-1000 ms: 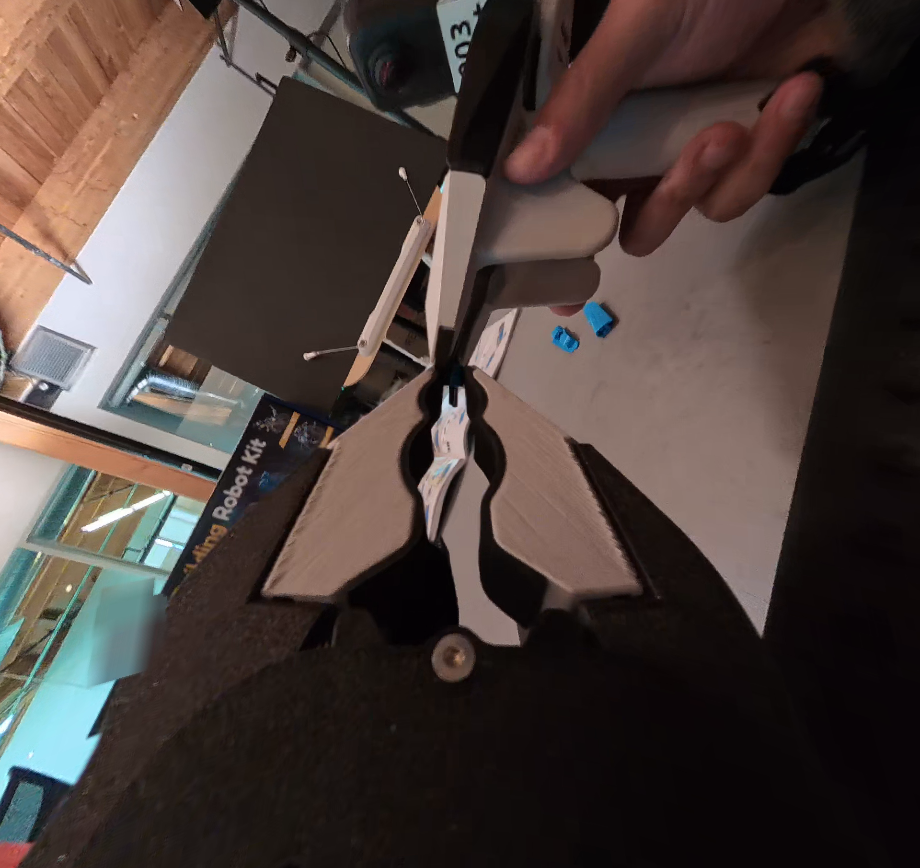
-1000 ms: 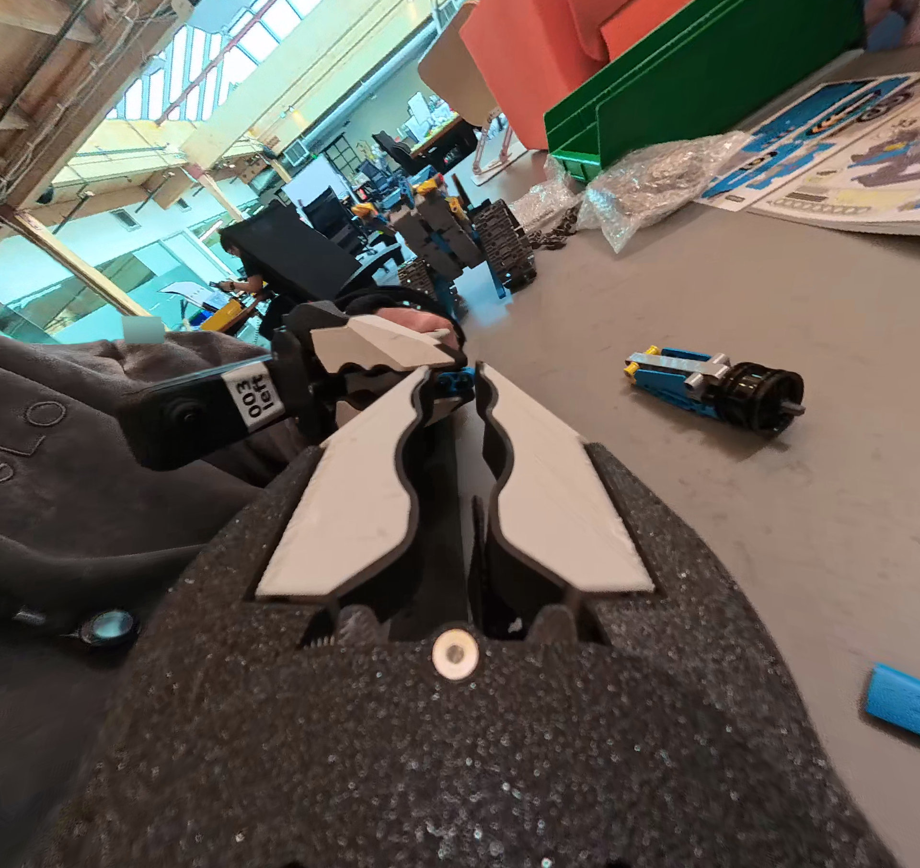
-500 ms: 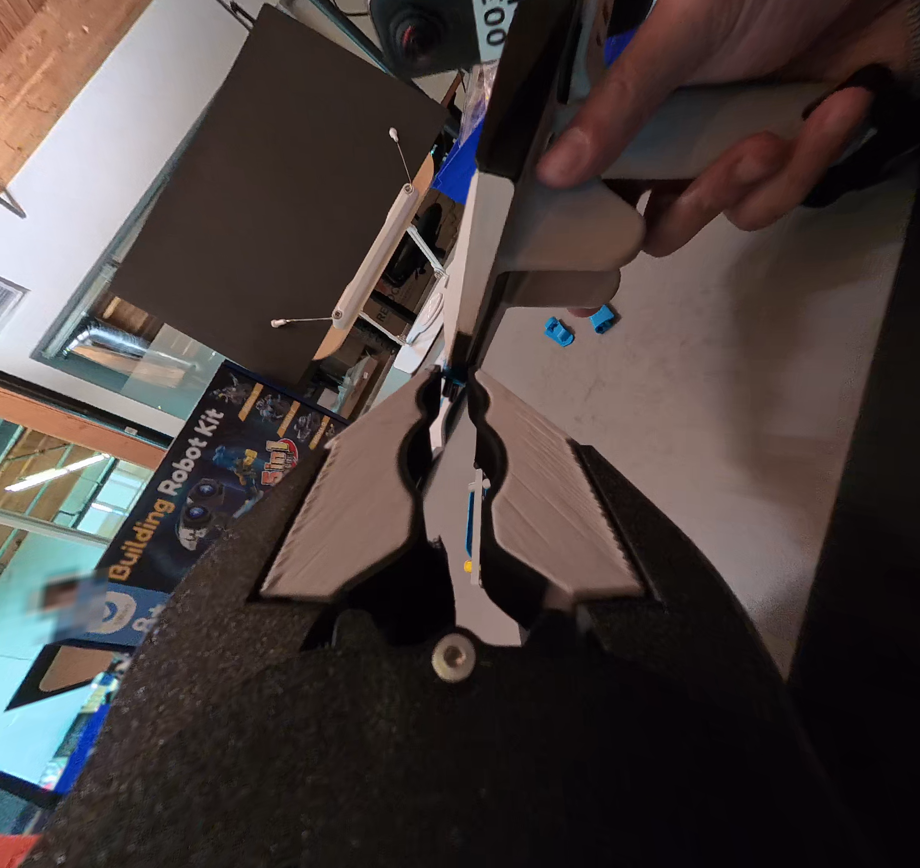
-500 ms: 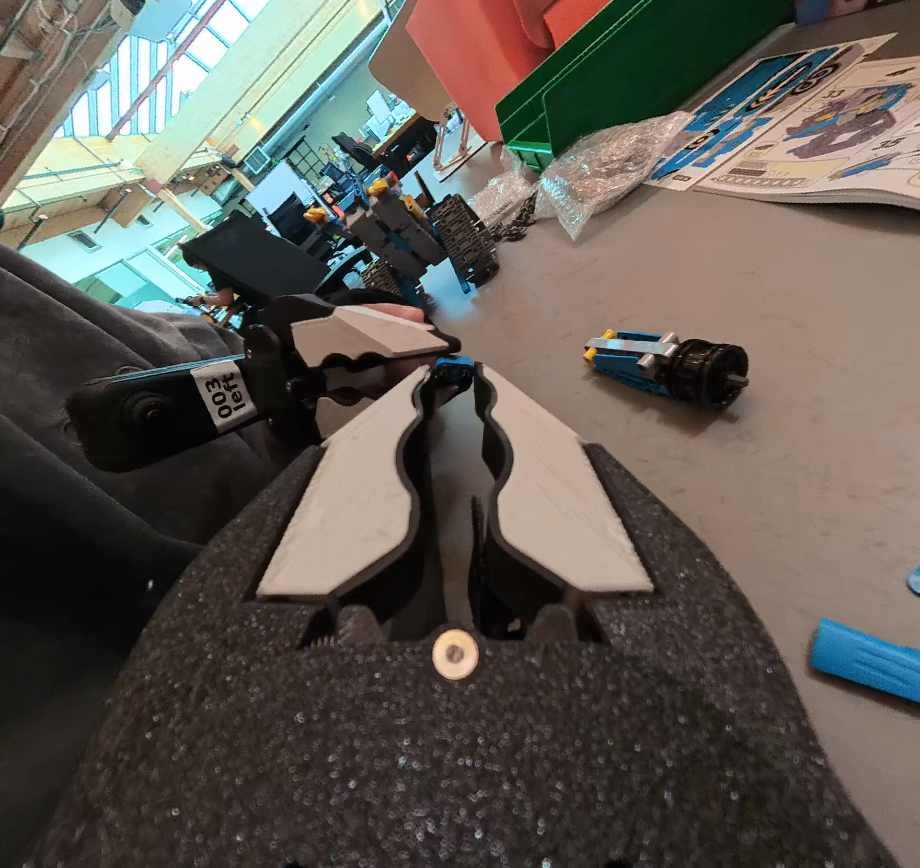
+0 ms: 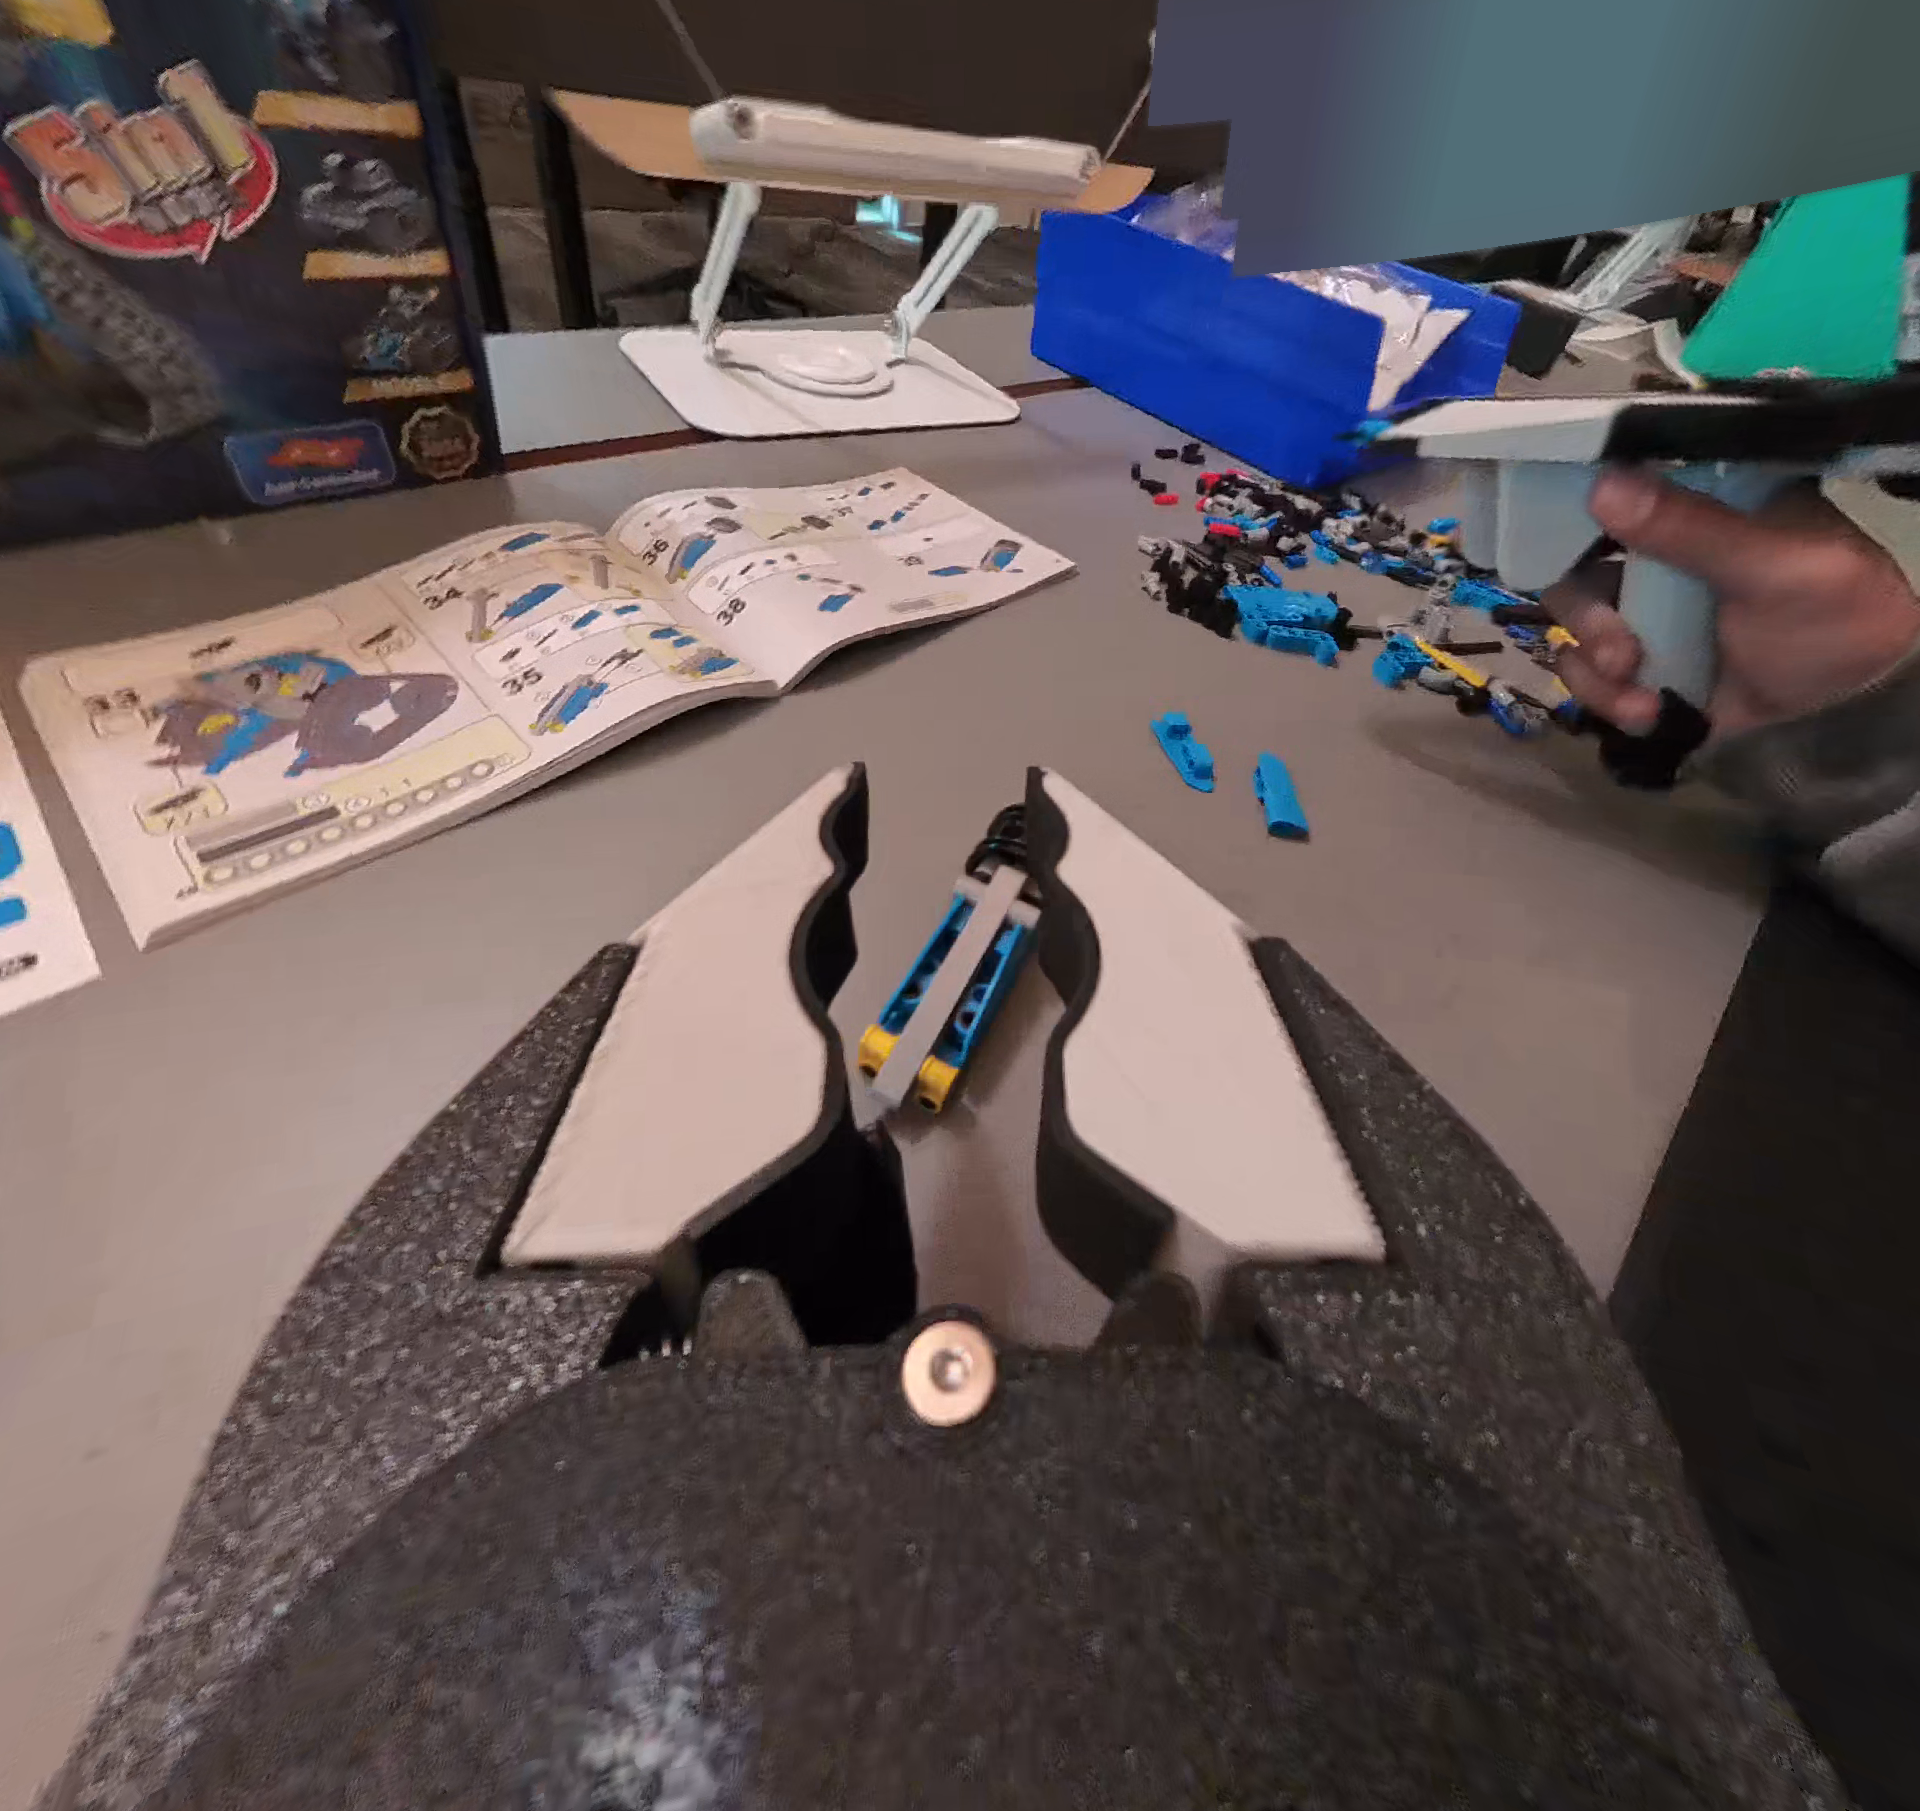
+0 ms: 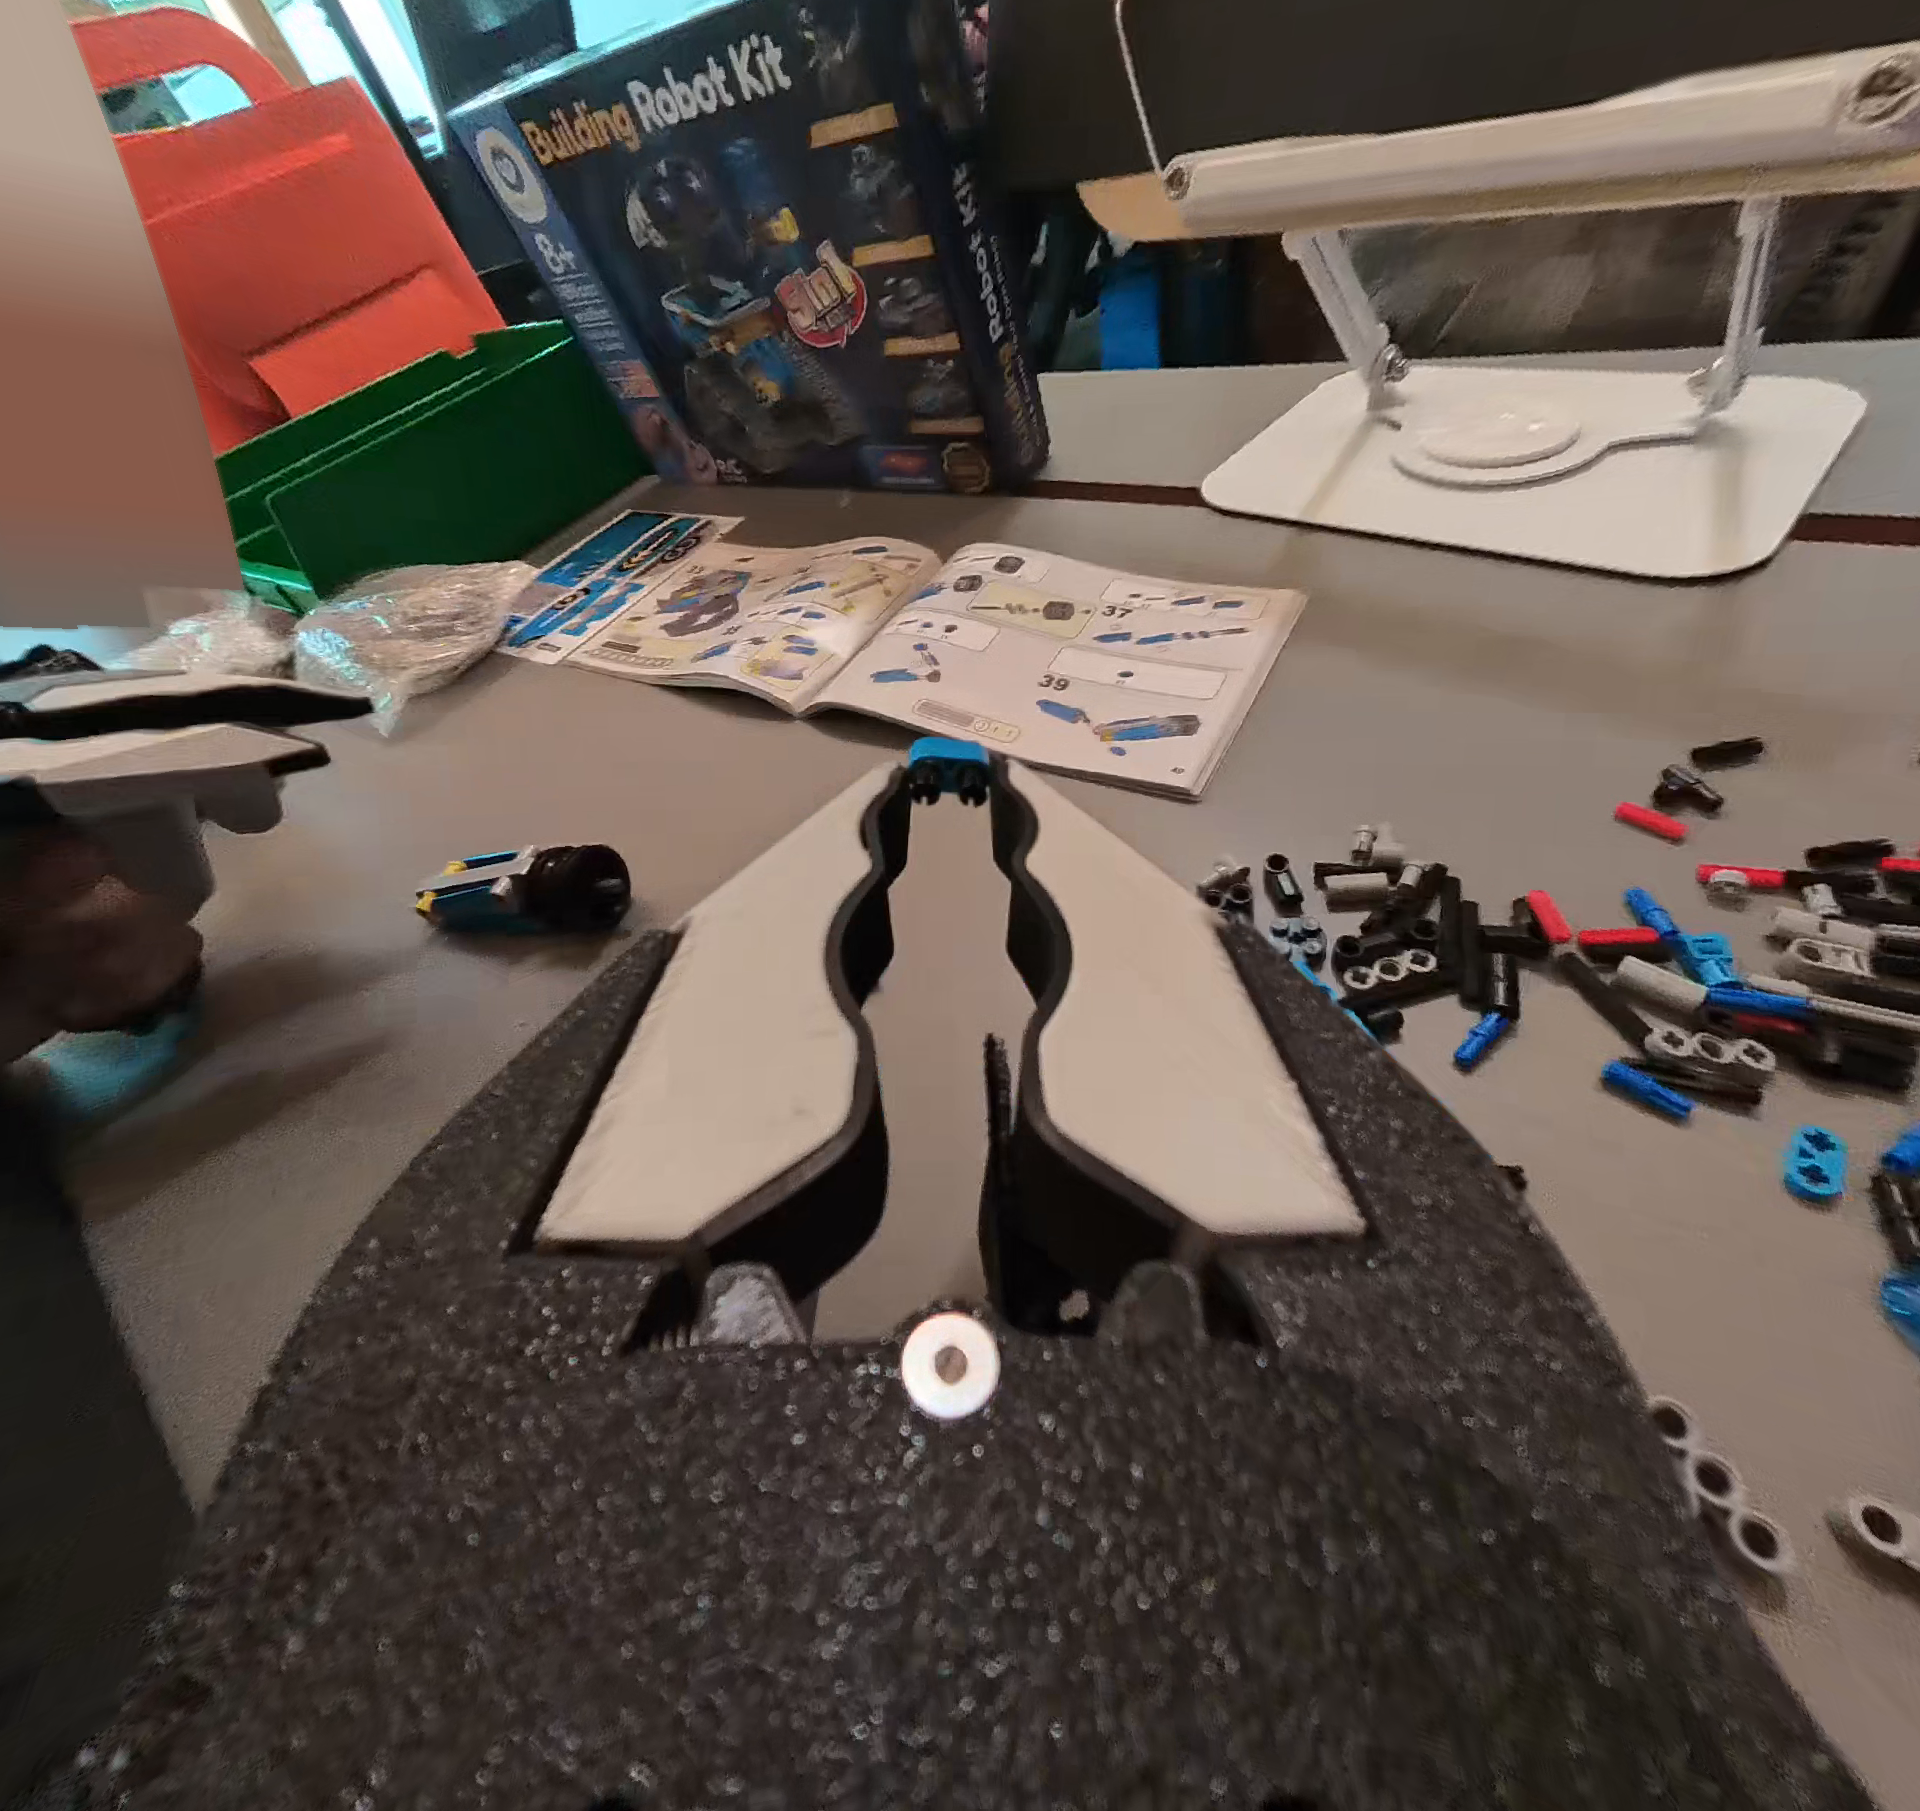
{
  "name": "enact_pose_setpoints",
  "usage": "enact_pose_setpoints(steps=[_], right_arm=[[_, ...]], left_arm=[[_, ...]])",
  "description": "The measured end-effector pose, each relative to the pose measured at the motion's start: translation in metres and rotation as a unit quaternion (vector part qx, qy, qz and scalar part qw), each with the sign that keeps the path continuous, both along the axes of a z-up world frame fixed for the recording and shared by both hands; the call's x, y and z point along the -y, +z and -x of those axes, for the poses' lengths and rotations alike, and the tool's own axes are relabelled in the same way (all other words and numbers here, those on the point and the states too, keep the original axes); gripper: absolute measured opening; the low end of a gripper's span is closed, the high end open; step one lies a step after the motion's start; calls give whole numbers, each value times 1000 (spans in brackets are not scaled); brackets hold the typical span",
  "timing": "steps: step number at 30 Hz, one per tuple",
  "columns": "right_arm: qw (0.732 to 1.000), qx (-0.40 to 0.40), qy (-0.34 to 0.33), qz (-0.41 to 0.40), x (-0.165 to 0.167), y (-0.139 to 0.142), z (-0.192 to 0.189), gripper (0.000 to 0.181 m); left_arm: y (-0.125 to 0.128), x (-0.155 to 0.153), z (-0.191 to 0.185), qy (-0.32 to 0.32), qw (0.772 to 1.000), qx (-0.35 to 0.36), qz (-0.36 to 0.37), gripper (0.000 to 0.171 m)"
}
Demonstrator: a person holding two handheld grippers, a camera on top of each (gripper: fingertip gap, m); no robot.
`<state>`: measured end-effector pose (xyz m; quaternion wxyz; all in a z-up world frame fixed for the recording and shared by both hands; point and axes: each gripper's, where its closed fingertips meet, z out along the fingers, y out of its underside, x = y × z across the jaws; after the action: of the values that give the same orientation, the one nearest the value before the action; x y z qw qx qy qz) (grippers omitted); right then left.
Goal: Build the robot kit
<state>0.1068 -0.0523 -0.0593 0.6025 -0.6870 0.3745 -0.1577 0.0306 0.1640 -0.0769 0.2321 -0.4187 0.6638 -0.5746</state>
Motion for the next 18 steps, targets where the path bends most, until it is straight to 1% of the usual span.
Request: enact_pose_setpoints(steps=[2, 4, 6, 9, 18], right_arm=[[1000, 14, -2, 21, -2, -3, 2, 15], [999, 10, 6, 47, -8, -12, 4, 15], [998, -4, 26, 53, -17, -19, 9, 15], [997, 3, 33, 66, -22, -20, 11, 15], [995, -4, 43, 90, -27, -31, 10, 15]], left_arm=[[-5, 1, -1, -6, 1000, -17, 8, 30], [-8, 5, -1, -16, 1000, -24, 3, 30], [-10, 8, -1, -20, 999, -24, -8, 28], [-12, 9, -2, -22, 999, -26, -12, 27], [-12, 1, -7, -20, 997, -56, 38, 27]])
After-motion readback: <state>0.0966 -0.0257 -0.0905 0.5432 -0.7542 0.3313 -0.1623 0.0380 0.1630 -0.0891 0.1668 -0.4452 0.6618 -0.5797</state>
